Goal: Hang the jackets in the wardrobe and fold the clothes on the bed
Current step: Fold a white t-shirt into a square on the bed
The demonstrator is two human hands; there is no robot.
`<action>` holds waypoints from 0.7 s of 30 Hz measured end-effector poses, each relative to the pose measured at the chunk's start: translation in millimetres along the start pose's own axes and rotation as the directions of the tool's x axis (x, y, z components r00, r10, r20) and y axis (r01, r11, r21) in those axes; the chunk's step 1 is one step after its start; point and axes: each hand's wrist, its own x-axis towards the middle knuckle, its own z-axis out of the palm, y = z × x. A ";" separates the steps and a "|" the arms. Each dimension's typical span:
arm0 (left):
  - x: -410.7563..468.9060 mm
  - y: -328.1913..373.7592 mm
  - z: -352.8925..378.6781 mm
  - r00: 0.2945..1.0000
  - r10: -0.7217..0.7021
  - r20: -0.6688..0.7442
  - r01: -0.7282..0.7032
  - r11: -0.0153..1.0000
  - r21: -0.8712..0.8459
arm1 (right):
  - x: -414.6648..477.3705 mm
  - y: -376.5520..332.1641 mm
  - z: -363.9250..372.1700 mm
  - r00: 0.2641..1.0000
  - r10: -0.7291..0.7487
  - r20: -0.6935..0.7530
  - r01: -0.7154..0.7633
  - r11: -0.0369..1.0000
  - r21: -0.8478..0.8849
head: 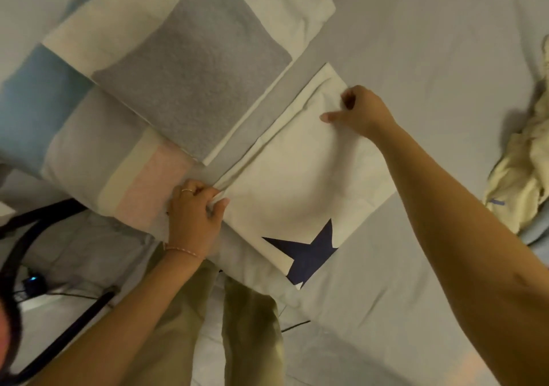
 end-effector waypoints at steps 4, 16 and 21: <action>-1.5 2.6 -6.2 0.996 0.028 0.088 -0.014 0.989 -0.147 | 1.4 -0.3 -10.6 0.985 -0.091 0.144 0.079 0.993 0.088; -4.7 6.9 4.6 0.977 -0.210 -0.027 0.189 0.924 -0.333 | 7.2 1.1 0.0 0.981 -0.156 -0.112 0.186 0.910 0.370; 0.9 9.1 9.3 0.954 -0.296 -0.052 0.258 0.893 -0.368 | 14.8 -4.3 6.7 0.980 -0.112 -0.162 0.175 0.877 0.448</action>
